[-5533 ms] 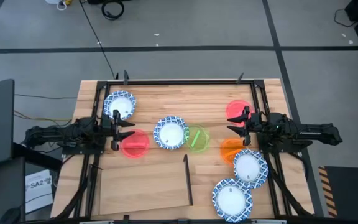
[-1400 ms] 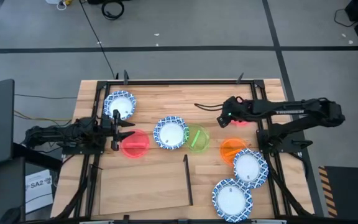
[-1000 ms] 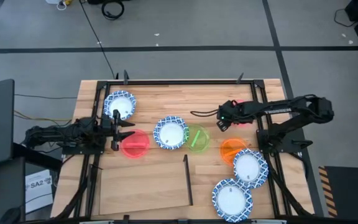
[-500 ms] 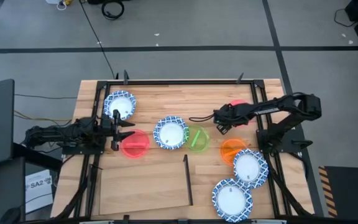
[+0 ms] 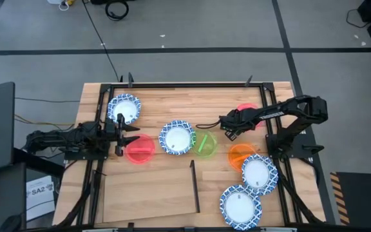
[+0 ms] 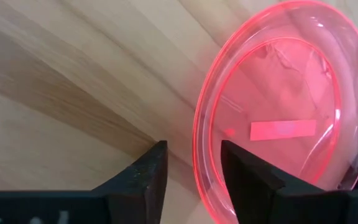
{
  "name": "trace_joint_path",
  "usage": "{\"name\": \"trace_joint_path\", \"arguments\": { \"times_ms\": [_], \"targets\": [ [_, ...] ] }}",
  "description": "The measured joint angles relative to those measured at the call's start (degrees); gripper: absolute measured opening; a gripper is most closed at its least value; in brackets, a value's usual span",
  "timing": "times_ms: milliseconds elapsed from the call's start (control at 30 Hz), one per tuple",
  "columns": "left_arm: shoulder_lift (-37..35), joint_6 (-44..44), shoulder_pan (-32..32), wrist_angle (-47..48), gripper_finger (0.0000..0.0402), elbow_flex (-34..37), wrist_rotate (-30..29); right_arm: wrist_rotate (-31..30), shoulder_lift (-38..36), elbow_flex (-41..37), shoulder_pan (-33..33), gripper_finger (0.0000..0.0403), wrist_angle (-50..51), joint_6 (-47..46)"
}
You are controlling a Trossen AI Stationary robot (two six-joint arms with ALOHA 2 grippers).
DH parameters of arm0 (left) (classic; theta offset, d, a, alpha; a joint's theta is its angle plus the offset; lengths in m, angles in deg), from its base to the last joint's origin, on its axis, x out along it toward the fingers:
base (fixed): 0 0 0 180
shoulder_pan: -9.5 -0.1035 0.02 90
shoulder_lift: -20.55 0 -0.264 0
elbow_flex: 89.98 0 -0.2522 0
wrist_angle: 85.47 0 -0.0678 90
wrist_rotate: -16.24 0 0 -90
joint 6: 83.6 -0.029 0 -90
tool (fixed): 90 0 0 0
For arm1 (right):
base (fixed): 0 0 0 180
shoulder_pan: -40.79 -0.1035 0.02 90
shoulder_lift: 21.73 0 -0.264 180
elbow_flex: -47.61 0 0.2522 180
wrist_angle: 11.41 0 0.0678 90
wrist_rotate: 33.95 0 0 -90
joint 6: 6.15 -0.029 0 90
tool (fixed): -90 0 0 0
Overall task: Place and stack plates onto a shelf
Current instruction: Put the right pink plate on the shelf
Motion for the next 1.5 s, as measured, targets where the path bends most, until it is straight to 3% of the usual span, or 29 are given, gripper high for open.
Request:
{"name": "trace_joint_path", "arguments": {
  "times_ms": [600, 1300, 1500],
  "targets": [
    [0.0, 0.0, 0.0, 0.0, 0.0171, 0.0, 0.0, 0.3, 0.1, -0.2, 2.7, 0.0011, 0.4, 0.1],
    [0.0, 0.0, 0.0, 0.0, 0.0171, 0.0, 0.0, 0.4, 0.1, -0.1, 2.6, 0.0007, 0.3, 8.0],
    [0.0, 0.0, 0.0, 0.0, 0.0171, 0.0, 0.0, 0.6, 0.1, 3.7, 2.6, 0.0007, 0.3, 12.8]
  ]
}}
